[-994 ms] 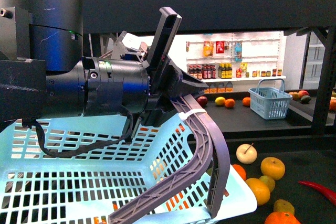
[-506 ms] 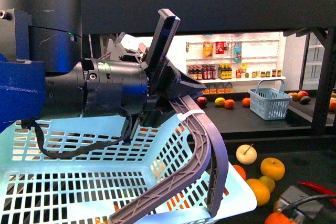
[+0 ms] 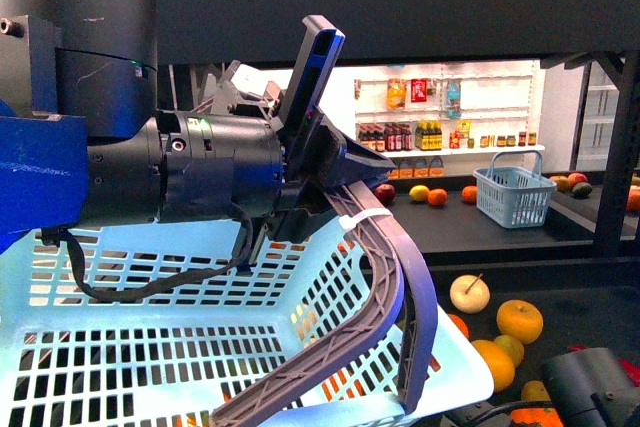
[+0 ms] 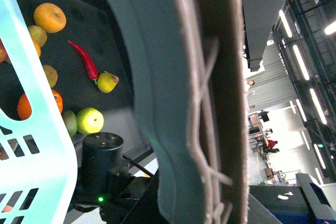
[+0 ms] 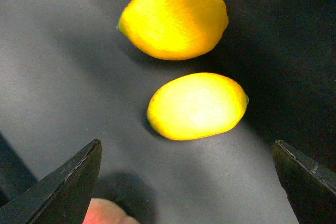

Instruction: Pick lemon from shelf

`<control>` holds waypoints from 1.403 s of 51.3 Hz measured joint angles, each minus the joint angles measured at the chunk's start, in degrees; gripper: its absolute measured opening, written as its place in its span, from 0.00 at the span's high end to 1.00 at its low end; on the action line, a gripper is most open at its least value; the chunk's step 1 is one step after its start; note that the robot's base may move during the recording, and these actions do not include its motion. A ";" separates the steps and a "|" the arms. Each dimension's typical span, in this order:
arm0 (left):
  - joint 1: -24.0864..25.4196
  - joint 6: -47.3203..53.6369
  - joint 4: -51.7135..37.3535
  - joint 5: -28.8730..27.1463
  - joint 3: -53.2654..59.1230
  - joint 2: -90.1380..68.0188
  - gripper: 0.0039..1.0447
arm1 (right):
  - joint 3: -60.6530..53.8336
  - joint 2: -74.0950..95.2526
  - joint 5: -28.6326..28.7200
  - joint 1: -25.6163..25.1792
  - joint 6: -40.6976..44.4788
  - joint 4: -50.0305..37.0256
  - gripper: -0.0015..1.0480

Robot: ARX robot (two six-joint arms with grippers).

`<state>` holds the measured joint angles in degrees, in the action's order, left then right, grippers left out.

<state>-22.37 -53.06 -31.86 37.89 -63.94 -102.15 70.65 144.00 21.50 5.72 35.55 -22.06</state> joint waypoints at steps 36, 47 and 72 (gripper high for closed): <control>0.00 0.02 0.00 0.02 0.00 0.00 0.93 | 19.69 15.26 -7.15 3.78 0.76 3.06 0.07; 0.00 0.00 0.00 0.02 0.00 0.00 0.93 | 23.89 18.91 -8.28 3.45 1.40 4.37 0.07; 0.00 0.00 0.00 0.00 0.00 0.00 0.93 | 26.84 20.87 -9.38 3.39 1.44 5.29 0.17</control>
<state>-22.37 -53.06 -31.86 37.89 -63.94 -102.15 97.49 164.88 12.12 9.10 36.99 -16.78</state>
